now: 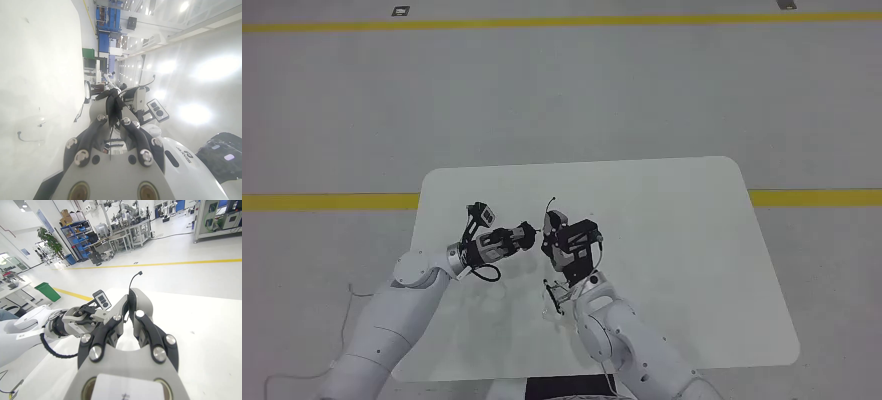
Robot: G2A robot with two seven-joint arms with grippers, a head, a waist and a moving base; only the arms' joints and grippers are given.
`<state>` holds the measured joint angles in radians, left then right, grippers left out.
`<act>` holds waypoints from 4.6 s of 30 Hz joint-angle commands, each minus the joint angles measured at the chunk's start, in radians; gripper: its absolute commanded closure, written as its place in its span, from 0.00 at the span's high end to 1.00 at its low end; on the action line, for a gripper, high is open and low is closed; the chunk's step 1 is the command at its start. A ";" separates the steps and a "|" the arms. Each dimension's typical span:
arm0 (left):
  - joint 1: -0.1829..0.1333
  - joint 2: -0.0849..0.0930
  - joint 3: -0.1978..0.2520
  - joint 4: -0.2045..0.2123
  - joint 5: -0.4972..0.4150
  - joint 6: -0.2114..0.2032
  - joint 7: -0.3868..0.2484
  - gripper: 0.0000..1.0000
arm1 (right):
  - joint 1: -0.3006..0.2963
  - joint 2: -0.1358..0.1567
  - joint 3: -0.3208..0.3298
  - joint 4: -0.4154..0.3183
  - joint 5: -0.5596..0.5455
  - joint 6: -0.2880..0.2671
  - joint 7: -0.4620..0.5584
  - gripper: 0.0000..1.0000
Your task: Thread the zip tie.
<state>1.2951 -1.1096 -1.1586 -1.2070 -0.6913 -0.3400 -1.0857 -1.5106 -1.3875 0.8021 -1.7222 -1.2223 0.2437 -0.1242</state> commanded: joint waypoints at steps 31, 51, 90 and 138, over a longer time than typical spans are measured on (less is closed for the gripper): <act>0.000 0.000 0.000 0.000 0.000 0.000 0.000 0.00 | 0.002 -0.027 0.007 0.026 -0.027 -0.001 0.028 0.00; 0.000 0.000 0.000 0.000 0.000 0.000 0.000 0.00 | -0.002 -0.045 -0.003 0.017 -0.065 0.040 0.050 0.00; 0.000 0.000 0.000 0.000 0.000 0.000 0.000 0.00 | -0.050 -0.102 0.022 -0.025 -0.195 0.096 0.089 0.00; 0.002 -0.001 0.003 -0.007 0.003 0.005 0.017 0.00 | -0.111 -0.220 0.126 0.028 -0.301 0.092 0.045 0.00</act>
<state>1.2954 -1.1097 -1.1582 -1.2081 -0.6909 -0.3393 -1.0841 -1.6221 -1.6080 0.9300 -1.6949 -1.5211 0.3342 -0.0800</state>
